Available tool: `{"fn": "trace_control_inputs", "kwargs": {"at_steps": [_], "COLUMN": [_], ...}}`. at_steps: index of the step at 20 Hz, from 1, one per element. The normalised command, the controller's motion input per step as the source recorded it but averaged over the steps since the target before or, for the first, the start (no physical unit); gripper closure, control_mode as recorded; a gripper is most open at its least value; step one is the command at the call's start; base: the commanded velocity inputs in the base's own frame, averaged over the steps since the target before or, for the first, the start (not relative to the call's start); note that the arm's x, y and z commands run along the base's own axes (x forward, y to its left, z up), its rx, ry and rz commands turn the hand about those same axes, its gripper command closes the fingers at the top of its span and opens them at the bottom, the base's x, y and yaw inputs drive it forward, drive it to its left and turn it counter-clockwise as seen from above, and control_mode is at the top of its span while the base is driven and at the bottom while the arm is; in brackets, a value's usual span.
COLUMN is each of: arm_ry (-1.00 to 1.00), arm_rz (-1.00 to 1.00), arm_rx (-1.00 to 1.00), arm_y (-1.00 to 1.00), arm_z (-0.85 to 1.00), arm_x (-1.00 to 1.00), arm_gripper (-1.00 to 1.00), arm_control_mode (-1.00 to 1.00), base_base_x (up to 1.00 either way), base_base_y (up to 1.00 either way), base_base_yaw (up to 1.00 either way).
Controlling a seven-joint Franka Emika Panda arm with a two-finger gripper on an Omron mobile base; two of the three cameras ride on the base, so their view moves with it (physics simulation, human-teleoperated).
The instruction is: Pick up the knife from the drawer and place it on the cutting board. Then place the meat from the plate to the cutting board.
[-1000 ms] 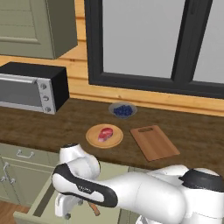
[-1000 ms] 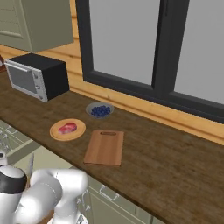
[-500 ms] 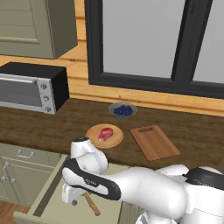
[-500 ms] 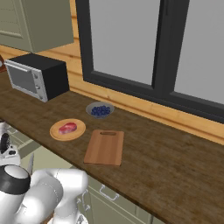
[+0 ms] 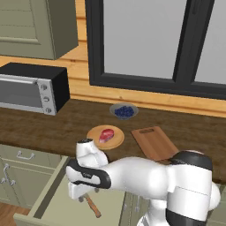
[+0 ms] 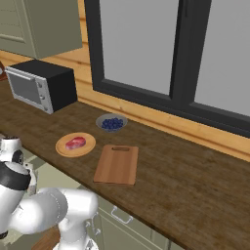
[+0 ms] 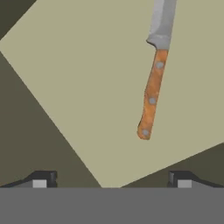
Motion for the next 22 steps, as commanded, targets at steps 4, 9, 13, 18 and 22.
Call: {"fn": "trace_control_inputs", "kwargs": {"at_steps": [4,9,13,18,22], "arm_ry": [0.03,0.01,0.0,0.0,0.0], "arm_rz": [0.0,0.0,0.0,0.0,0.0], "arm_rx": [-0.07,-0.04,-0.04,-0.01,0.0], "arm_y": [-0.07,-0.06,-0.01,0.0,0.0], "arm_z": [-0.44,-0.35,-0.46,-0.43,-0.41], "arm_x": [0.24,0.2,0.23,0.28,0.37], "arm_gripper": [-1.0,-1.0,-1.0,-1.0,-1.0], "arm_control_mode": [-1.0,-1.0,-1.0,-1.0,-1.0], "base_base_x": [0.0,0.0,0.0,0.0,0.0], "base_base_y": [0.0,0.0,0.0,0.0,0.0], "base_base_yaw": [0.0,0.0,0.0,0.0,0.0]}}
